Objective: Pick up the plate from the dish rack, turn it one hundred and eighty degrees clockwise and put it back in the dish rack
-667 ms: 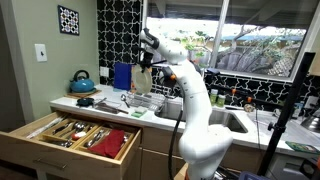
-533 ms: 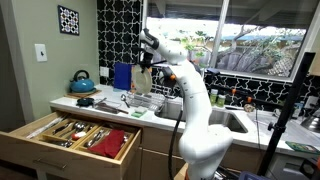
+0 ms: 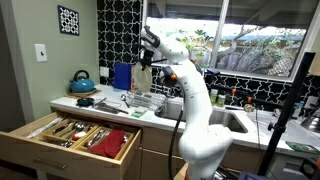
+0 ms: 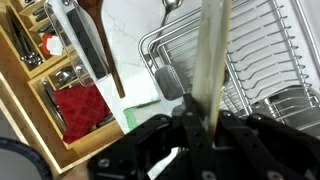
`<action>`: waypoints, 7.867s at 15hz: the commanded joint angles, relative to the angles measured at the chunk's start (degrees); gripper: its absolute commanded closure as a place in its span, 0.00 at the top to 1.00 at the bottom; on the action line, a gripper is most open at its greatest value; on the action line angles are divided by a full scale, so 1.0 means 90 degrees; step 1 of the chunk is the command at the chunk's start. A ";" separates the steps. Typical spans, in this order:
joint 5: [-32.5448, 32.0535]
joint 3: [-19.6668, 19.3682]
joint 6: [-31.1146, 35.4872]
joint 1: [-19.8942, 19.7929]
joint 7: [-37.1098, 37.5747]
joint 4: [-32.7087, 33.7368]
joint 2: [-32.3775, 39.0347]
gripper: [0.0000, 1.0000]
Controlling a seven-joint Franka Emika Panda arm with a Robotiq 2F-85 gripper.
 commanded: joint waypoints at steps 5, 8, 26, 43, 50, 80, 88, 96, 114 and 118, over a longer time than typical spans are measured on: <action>0.0158 -0.0006 0.0143 -0.0007 0.0483 0.0022 -0.0017 0.04; 0.1058 -0.1584 0.0508 0.0561 0.0527 -0.0496 -0.0207 0.04; 0.4297 -0.7151 0.0943 0.3454 0.0062 -0.2622 0.0432 0.04; 0.5373 -0.7513 0.0925 0.3577 0.0235 -0.2781 0.1276 0.31; 0.4239 -0.7739 0.0031 0.3907 -0.1181 -0.2562 0.1284 0.80; 0.0953 -0.8133 0.4197 0.7854 -0.6489 -0.7214 0.0216 1.00; 0.0518 -0.7956 0.5780 0.8265 -0.5682 -0.7976 -0.0636 1.00; 0.1298 -0.7807 0.6533 0.8199 -0.5710 -0.8190 -0.0594 1.00; 0.1933 -0.7310 0.6712 0.7415 -0.5642 -0.7808 -0.0564 0.80; 0.1935 -0.7334 0.6709 0.7400 -0.5647 -0.7660 -0.0570 0.82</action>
